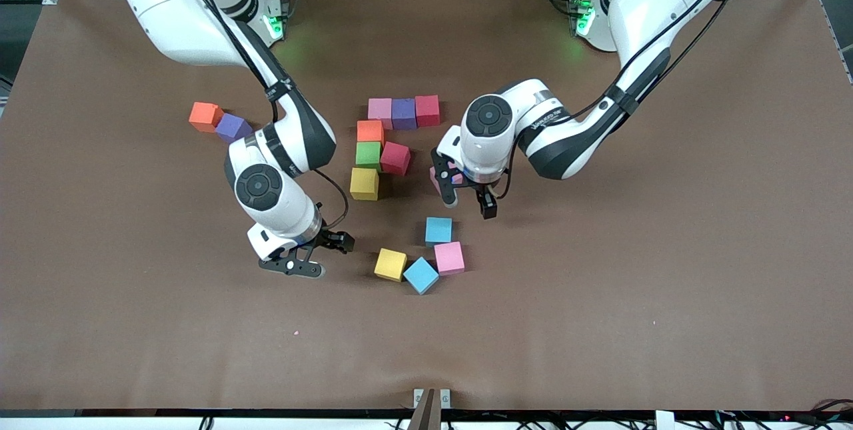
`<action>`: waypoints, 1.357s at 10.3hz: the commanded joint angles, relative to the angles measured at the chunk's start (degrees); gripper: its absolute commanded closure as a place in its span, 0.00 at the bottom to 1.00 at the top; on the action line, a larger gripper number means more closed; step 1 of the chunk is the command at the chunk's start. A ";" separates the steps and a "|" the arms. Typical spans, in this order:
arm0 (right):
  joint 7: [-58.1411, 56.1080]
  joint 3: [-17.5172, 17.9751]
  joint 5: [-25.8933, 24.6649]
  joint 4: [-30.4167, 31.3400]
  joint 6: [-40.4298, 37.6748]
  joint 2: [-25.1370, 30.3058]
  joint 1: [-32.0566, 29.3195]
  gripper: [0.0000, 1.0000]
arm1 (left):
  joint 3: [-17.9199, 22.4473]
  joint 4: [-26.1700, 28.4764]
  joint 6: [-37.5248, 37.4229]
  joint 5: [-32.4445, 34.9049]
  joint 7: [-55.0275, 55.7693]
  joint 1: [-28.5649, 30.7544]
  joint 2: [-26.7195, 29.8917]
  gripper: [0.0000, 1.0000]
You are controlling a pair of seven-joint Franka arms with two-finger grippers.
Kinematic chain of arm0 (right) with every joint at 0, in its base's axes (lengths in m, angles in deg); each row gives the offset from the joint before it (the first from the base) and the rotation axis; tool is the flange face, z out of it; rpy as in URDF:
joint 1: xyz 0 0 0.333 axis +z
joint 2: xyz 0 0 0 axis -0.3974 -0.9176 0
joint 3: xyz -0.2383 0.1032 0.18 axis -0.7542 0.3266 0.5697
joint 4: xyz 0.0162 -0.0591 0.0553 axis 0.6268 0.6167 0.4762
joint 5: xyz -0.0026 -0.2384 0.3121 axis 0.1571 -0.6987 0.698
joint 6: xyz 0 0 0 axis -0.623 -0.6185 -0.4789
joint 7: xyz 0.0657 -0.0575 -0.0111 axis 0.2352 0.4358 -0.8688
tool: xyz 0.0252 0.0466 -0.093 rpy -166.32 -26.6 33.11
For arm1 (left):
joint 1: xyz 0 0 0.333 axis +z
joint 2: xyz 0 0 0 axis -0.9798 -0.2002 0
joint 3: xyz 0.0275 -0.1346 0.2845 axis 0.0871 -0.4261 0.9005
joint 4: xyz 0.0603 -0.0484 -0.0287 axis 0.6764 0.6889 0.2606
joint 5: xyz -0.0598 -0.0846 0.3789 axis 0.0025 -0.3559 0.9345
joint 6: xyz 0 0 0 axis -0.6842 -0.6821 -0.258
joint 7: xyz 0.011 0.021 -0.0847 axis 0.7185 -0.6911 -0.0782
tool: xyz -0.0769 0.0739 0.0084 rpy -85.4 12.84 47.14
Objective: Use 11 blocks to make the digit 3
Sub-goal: 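Lower the left gripper onto the light pink cube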
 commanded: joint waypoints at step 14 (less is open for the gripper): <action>-2.71 0.47 1.49 -1.39 -1.94 -0.29 -1.22 0.00 | 0.23 0.83 5.99 0.96 18.30 -7.69 -4.75 0.00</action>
